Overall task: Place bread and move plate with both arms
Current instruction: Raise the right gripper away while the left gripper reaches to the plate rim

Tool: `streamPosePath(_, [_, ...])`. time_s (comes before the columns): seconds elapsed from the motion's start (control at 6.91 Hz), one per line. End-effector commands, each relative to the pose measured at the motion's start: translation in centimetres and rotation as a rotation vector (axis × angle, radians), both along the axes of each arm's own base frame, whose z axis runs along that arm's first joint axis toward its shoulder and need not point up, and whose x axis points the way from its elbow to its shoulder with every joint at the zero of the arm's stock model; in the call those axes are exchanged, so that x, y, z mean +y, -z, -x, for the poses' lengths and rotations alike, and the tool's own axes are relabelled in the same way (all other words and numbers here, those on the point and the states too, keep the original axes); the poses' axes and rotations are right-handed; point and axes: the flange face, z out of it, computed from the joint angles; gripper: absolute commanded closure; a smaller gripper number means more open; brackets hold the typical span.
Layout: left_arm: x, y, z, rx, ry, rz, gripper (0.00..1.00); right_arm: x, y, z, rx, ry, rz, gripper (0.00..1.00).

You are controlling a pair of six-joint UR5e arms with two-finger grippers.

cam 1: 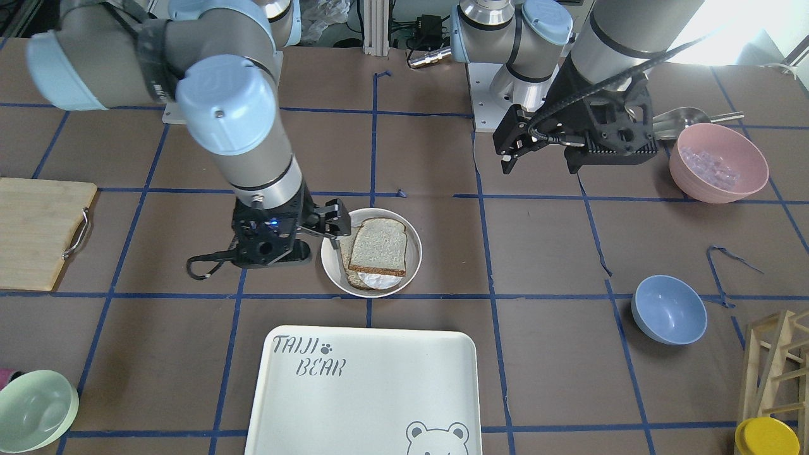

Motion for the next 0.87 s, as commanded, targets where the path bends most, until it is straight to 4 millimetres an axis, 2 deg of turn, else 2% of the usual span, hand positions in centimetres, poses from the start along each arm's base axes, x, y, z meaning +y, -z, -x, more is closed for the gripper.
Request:
streamPosePath(0.0, [-0.2,10.6,1.4,0.03,-0.043,-0.022,0.0,5.1,-6.3,2.9,0.039,-0.092,0.034,0.0])
streamPosePath(0.14, [0.8,15.9,2.8,0.042,-0.025,0.026,0.0,6.6,-6.3,3.5,0.039,-0.079,0.055,0.0])
streamPosePath(0.29, [2.3,19.6,4.0,0.04,-0.038,0.049,0.0,6.8,-6.7,3.4,0.039,-0.072,0.095,0.0])
streamPosePath(0.72, [4.2,23.8,7.2,0.037,0.027,0.047,0.06,6.8,-6.4,3.4,0.038,-0.016,0.114,0.0])
